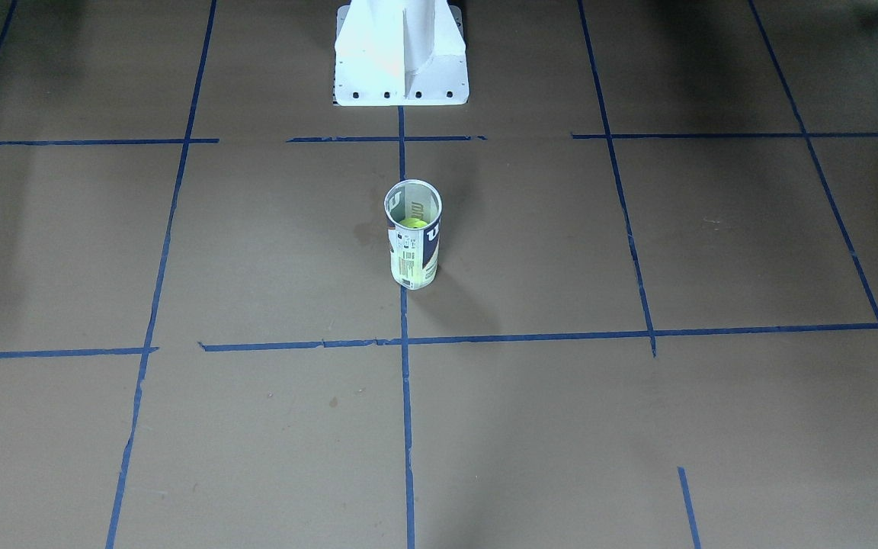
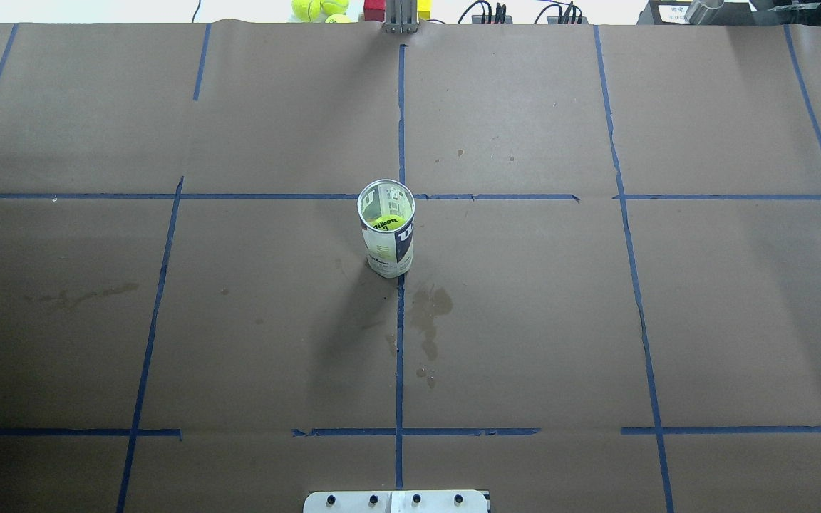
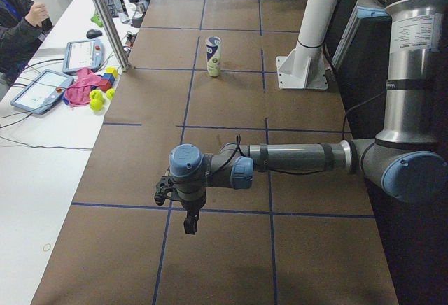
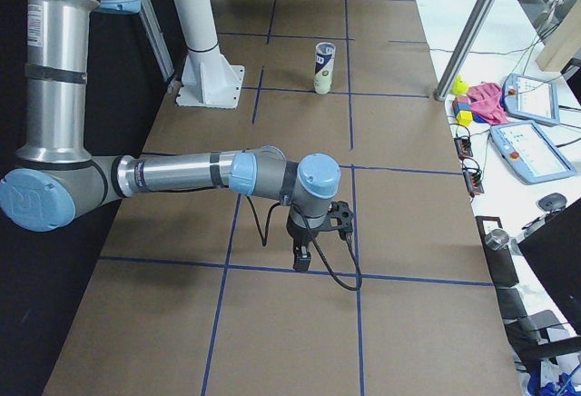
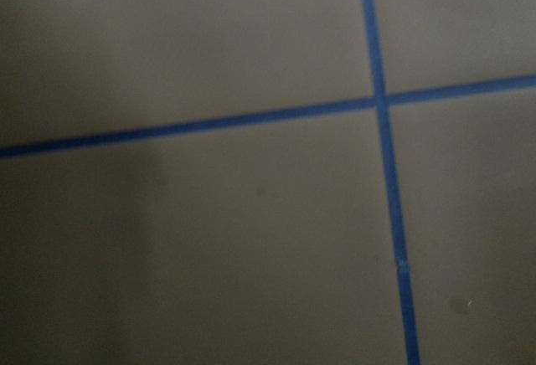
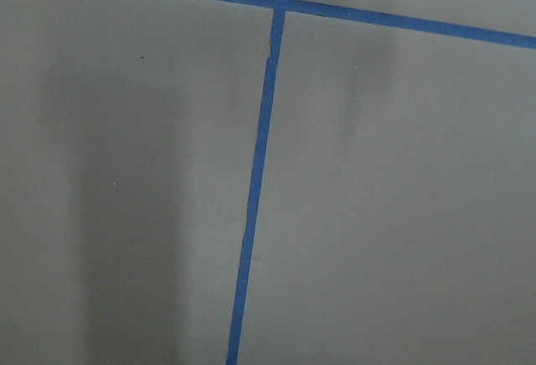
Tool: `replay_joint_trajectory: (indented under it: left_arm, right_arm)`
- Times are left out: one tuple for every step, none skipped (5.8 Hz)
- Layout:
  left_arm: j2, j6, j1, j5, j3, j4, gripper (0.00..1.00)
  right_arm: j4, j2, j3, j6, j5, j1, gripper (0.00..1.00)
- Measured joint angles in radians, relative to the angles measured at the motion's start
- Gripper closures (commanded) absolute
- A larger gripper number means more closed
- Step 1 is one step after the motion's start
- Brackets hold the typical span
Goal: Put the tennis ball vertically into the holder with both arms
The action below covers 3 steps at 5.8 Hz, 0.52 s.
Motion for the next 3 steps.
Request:
replay_joint_trajectory:
  left_arm:
    - [0.005, 0.000, -0.001, -0.002, -0.010, -0.001, 0.00]
    - [0.007, 0.003, -0.001, -0.004, -0.025, -0.006, 0.00]
    - [0.007, 0.007, 0.001, -0.007, -0.040, -0.011, 0.00]
  right_arm:
    - [0.025, 0.001, -0.024, 0.000, 0.001, -0.001, 0.00]
    - [0.034, 0.003, -0.041, -0.001, 0.001, -0.002, 0.00]
    - [0.037, 0.003, -0.046, -0.002, 0.002, -0.002, 0.00]
